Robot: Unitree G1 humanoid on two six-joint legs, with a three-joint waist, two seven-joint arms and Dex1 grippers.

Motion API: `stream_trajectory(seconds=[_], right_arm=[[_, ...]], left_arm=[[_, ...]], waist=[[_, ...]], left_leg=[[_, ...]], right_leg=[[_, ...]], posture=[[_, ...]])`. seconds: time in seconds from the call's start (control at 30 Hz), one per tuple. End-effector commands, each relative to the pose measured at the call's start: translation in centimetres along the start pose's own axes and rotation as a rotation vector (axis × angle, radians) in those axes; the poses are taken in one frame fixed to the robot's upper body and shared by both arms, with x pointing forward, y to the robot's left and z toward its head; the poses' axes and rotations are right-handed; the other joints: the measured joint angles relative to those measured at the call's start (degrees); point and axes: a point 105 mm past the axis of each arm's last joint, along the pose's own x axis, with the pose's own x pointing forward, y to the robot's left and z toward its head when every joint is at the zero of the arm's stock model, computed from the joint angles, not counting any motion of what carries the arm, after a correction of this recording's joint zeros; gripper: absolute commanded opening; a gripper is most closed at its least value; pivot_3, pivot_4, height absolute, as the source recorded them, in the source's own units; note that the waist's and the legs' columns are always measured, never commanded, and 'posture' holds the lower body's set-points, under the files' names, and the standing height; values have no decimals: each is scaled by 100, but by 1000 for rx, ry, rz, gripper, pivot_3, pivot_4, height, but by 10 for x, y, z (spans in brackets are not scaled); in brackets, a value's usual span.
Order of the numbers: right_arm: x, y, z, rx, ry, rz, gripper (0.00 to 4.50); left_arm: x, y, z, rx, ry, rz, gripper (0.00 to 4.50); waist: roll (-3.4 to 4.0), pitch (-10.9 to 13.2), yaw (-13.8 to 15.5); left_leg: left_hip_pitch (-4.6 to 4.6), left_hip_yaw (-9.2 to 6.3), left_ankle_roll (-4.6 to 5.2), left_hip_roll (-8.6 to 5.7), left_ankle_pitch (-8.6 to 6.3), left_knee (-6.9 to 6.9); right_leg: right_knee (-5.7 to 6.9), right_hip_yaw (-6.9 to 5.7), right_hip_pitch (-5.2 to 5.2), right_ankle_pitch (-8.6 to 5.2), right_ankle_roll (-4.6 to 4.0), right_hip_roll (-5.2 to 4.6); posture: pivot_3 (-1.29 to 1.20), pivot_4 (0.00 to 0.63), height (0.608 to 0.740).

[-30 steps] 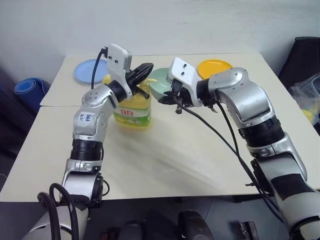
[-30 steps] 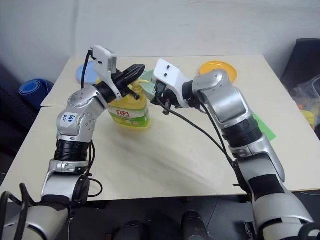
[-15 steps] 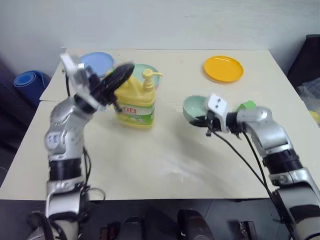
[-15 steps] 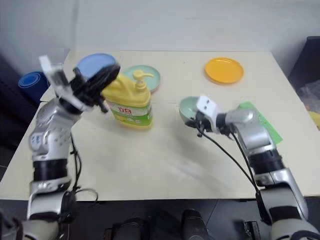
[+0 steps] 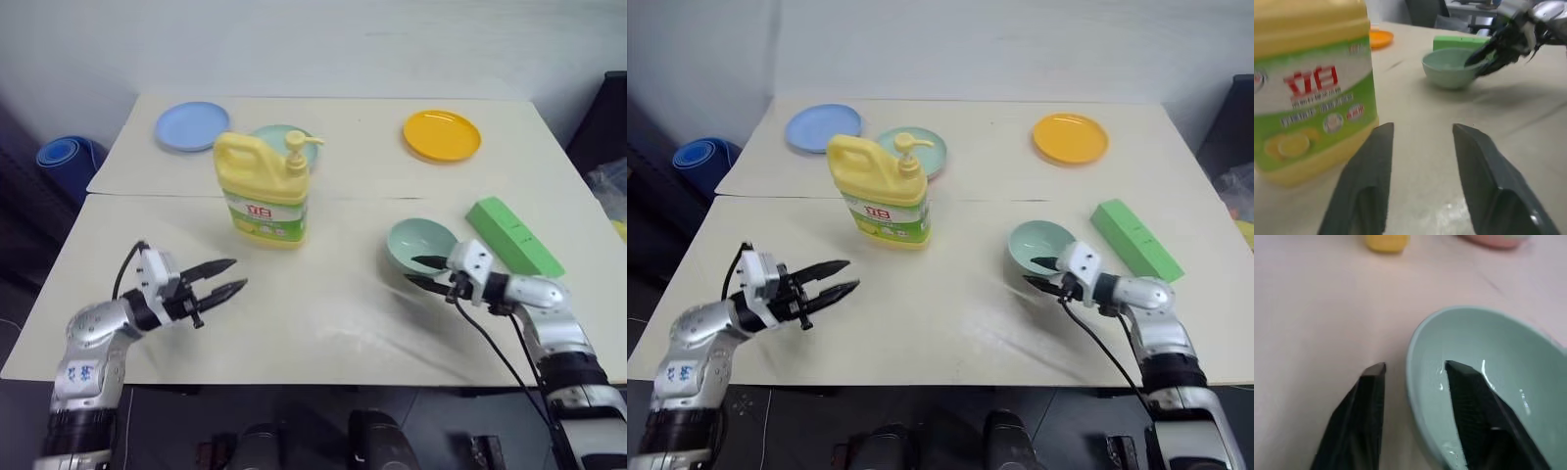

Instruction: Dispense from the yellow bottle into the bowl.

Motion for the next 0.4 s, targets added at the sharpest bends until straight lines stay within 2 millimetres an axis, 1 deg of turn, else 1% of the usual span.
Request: stream_trajectory(seconds=[0.03,0.07,0.1,0.17,0.23,0.33,0.4], right_arm=[[-26,4,25,6,-97,-31,3223],[-34,14,24,37,-93,-20,3491],[-42,25,21,28,-64,-3,3838],[-59,39,12,46,-23,-24,4464],[-73,55,4,54,20,-20,4464],[-83,78,-4,59,58,14,4464],[-85,84,-7,65,69,5,4464]], left_arm=[[-18,-2,-17,58,101,34,3347],[-24,-5,-23,76,128,32,3601],[-31,-9,-31,84,169,26,3898],[-43,-16,-43,169,237,17,4463],[-50,-25,-47,229,253,2,4463],[-54,-33,-49,239,252,30,4463],[-54,-36,-50,248,256,46,4463]], waist=[[0,0,30],[-1,0,43],[-1,0,84],[-3,-1,143],[-4,0,170],[-5,1,189],[-6,0,185]], left_leg=[[-2,0,0,0,0,-1],[-1,0,0,1,0,0],[-4,0,0,1,0,0],[1,6,0,1,-1,0],[4,23,1,0,-1,1],[11,46,5,-3,-3,0],[18,56,6,-1,-4,0]], right_leg=[[-1,-1,-1,0,0,0],[-1,-2,1,0,0,1],[-2,-2,0,0,0,1],[-7,1,5,0,0,1],[-13,13,5,0,-1,1],[-22,36,6,3,-5,2],[-19,49,6,5,-9,3]], posture=[[0,150,740],[0,150,740],[0,150,740],[0,150,740],[0,150,740],[0,150,740],[0,150,740]])
